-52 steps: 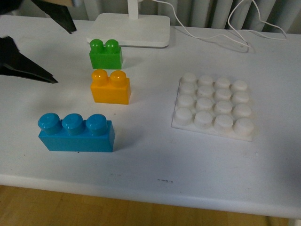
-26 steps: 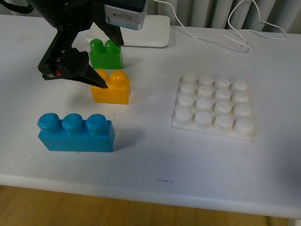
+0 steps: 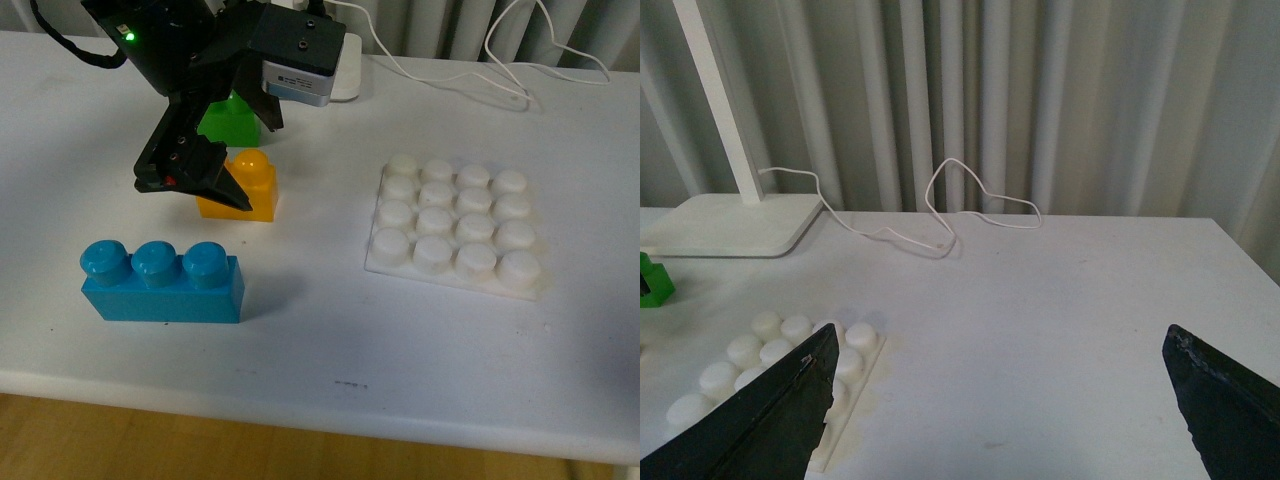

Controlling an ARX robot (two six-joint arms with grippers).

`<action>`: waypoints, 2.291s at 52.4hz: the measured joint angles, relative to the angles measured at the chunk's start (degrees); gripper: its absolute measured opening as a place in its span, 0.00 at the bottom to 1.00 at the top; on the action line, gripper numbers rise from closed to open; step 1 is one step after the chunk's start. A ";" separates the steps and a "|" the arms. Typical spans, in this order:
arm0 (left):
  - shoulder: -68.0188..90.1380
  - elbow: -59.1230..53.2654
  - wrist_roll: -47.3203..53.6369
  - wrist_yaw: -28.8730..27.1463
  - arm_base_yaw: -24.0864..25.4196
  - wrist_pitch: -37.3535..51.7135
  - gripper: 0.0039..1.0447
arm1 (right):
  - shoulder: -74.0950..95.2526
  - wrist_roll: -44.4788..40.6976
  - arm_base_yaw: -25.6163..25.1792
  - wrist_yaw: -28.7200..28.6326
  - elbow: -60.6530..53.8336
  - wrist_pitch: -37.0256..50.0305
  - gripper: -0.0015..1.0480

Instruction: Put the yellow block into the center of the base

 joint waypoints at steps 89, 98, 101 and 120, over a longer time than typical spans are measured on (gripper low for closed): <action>10.01 21.03 -8.24 4.98 -14.53 -6.16 0.30 | 0.00 0.00 0.00 0.00 0.00 0.00 0.91; 11.06 23.12 -8.35 5.77 -15.65 -6.84 0.30 | 0.00 0.00 0.00 0.00 0.00 0.00 0.91; 11.52 23.80 -8.33 5.73 -16.04 -7.34 0.30 | 0.00 0.00 0.00 0.00 0.00 0.00 0.91; 13.42 25.24 -7.89 4.26 -16.55 -9.05 0.30 | 0.00 0.00 0.00 0.00 0.00 0.00 0.91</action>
